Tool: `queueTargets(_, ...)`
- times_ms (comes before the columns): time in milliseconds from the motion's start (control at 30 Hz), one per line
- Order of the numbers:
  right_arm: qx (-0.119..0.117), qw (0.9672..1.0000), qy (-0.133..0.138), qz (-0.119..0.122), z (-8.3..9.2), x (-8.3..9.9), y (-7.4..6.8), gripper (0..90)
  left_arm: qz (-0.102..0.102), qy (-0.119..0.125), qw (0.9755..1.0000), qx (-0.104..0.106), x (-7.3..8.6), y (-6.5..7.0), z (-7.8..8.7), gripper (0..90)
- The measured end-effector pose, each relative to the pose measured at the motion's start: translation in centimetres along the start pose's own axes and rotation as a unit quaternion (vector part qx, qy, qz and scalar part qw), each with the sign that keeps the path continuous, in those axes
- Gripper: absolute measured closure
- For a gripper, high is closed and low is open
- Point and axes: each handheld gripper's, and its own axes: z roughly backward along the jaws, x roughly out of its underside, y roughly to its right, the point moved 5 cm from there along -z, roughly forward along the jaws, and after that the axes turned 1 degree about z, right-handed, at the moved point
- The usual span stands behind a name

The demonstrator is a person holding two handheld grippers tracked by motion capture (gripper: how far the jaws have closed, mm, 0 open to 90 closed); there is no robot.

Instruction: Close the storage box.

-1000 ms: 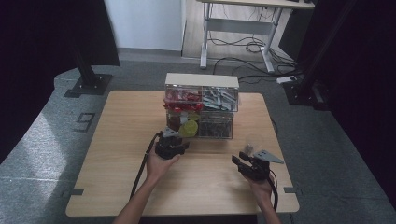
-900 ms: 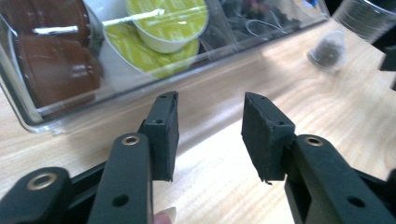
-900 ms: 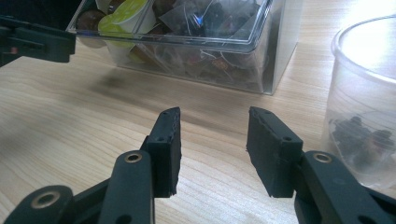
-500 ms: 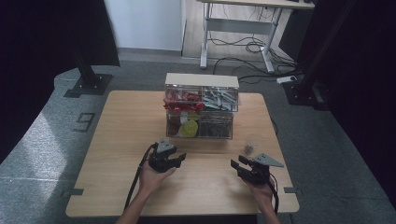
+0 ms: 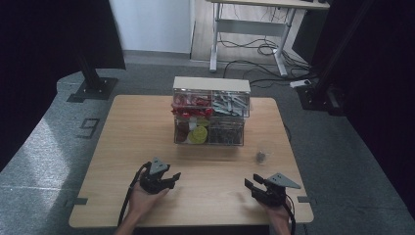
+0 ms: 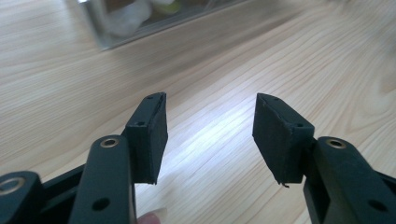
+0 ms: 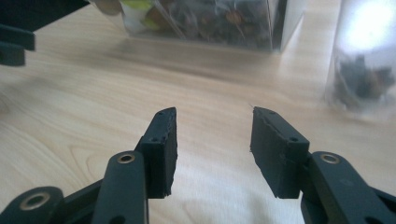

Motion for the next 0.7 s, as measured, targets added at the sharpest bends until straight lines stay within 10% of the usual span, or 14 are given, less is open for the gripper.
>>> queueTargets(700, 0.027, 0.9978, -0.052, 0.030, -1.1, 1.2, 0.0, 43.4, -0.004, -0.044, 0.9987, -0.026, 3.2, -0.6, -0.9, 43.0)
